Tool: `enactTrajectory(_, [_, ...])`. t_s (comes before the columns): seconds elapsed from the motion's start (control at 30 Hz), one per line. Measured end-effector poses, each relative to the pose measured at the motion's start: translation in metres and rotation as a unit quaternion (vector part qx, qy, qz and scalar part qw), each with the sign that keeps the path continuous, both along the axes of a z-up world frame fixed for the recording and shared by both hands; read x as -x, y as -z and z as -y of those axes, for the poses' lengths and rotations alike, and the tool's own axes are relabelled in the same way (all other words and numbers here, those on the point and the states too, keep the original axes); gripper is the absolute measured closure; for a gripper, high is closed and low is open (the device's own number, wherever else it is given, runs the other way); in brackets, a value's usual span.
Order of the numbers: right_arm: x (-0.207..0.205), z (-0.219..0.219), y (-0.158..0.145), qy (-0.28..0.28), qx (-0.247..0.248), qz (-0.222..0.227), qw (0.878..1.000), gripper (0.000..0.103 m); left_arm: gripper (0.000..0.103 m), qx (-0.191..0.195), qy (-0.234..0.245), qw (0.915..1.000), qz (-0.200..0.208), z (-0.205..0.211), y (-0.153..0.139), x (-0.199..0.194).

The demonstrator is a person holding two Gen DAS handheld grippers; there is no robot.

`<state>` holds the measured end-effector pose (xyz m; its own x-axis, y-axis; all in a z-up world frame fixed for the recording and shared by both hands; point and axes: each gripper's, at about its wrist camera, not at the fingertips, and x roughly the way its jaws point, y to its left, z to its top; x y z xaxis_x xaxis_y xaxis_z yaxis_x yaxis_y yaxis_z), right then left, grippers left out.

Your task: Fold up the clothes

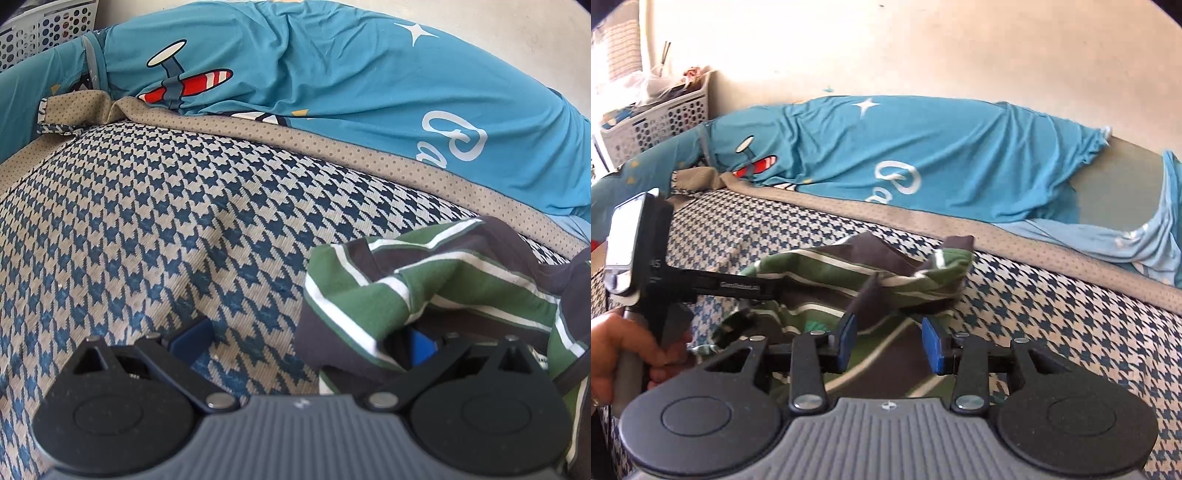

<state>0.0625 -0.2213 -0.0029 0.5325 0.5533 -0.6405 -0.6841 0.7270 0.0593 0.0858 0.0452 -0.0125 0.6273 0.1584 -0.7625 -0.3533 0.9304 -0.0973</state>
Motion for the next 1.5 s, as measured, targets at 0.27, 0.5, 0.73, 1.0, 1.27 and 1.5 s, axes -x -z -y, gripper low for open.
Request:
enactTrajectory(0.27, [-0.022,0.006,0.030,0.023,-0.007,-0.054,0.998,0.036,0.000,-0.002,0.004,1.0000,0.001,-0.001,0.000,0.001])
enactTrajectory(0.5, [-0.034,0.007,0.048,0.037,-0.015,-0.085,0.996,0.035,0.000,-0.002,0.005,1.0000,0.000,0.000,-0.001,0.001])
enactTrajectory(0.73, [-0.016,-0.001,0.031,0.011,0.008,-0.039,0.999,0.067,0.000,-0.002,0.005,1.0000,0.000,0.000,-0.001,0.000])
enactTrajectory(1.0, [0.011,-0.010,0.026,-0.018,0.045,0.016,0.999,0.091,0.000,-0.005,0.007,1.0000,0.001,0.001,-0.001,0.000])
enactTrajectory(1.27, [0.002,-0.003,0.023,0.030,0.051,0.041,0.997,0.096,0.000,-0.003,0.008,1.0000,0.004,0.002,-0.002,0.001])
enactTrajectory(1.5, [-0.015,0.028,0.014,0.113,0.045,0.046,0.992,0.098,0.000,-0.002,0.022,0.9997,0.012,0.011,-0.006,0.003])
